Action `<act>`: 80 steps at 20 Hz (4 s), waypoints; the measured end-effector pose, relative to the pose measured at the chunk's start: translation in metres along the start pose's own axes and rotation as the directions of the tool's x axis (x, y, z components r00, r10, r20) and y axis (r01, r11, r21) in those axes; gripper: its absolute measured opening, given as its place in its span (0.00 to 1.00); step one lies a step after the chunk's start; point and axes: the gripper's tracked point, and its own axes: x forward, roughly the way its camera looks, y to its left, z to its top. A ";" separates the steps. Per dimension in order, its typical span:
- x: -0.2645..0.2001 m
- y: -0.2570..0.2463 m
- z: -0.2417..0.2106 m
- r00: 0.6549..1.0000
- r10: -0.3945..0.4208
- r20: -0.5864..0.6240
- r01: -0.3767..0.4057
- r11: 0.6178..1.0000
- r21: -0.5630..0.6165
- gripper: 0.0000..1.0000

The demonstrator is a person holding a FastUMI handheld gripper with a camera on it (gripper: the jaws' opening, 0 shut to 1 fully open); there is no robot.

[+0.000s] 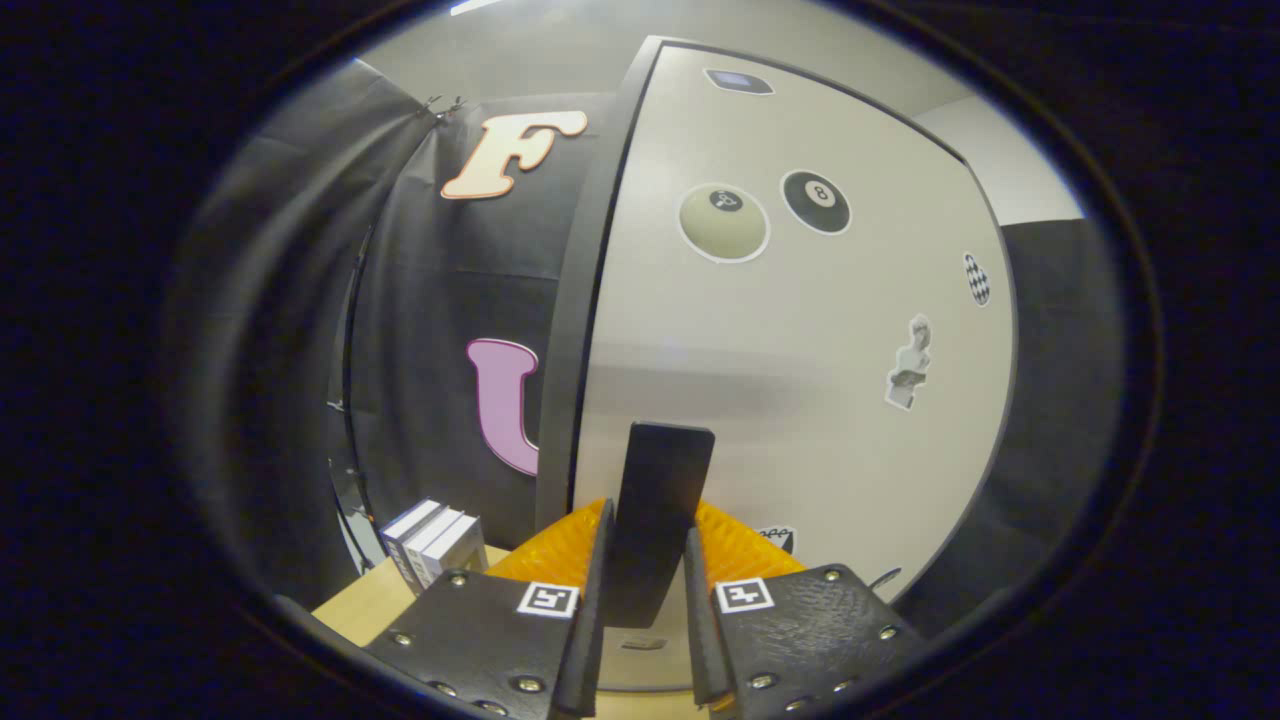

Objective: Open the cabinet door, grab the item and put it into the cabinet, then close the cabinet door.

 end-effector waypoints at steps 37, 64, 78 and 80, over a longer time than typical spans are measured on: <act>-0.110 -0.042 -0.009 0.957 0.274 -0.091 -0.269 0.961 0.066 0.15; -0.166 -0.122 -0.015 0.981 0.144 -0.132 -0.125 0.982 0.139 0.14; -0.181 -0.198 -0.032 0.973 -0.131 -0.191 0.154 0.982 0.110 0.04; -0.185 -0.202 -0.034 0.970 -0.153 -0.190 0.179 0.975 0.128 0.01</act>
